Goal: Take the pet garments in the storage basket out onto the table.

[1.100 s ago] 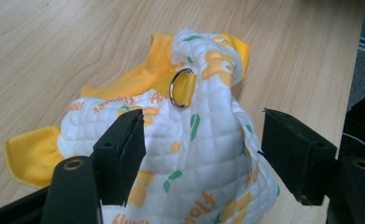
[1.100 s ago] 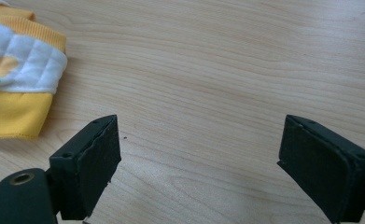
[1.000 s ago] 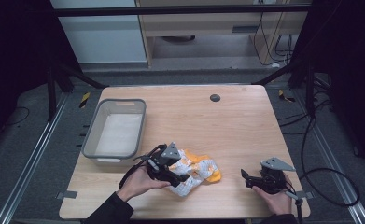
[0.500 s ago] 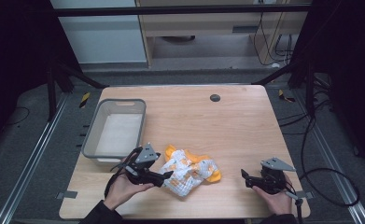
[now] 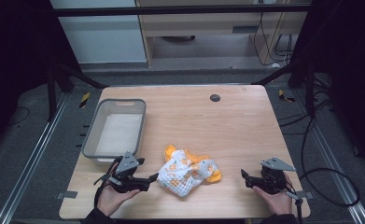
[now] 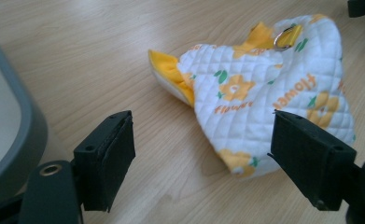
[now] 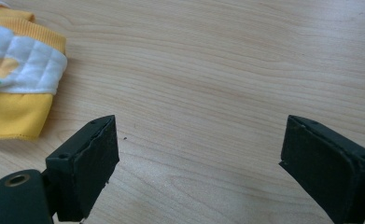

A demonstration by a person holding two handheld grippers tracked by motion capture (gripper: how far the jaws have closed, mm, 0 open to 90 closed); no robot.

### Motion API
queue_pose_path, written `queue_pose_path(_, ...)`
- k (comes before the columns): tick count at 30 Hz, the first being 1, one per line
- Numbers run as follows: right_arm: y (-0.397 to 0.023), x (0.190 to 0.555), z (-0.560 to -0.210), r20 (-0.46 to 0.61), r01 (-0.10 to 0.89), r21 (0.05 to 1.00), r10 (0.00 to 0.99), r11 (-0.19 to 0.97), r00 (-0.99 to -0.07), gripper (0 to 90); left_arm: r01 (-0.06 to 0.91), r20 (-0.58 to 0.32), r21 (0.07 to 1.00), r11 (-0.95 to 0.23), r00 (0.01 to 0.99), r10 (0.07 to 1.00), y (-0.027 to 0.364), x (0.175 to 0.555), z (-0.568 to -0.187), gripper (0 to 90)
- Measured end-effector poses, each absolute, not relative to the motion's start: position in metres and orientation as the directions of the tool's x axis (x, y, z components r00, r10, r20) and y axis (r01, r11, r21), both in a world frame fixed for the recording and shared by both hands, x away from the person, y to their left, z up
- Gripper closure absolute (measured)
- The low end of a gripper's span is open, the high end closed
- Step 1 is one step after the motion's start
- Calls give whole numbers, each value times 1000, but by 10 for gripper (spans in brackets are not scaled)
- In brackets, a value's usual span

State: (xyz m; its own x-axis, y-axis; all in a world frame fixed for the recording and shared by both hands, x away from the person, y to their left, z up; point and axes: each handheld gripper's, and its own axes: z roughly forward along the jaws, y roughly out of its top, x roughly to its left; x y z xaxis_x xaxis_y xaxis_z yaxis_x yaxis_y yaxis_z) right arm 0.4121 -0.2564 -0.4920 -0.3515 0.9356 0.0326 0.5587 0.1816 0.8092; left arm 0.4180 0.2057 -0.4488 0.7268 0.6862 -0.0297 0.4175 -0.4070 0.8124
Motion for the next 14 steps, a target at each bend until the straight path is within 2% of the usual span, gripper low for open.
queue_pose_path(14, -258, 413, -493, 38, 570, 803, 940, 173, -339, 94, 487, -77, 806, -336, 650, 756, 250, 405, -466, 212)
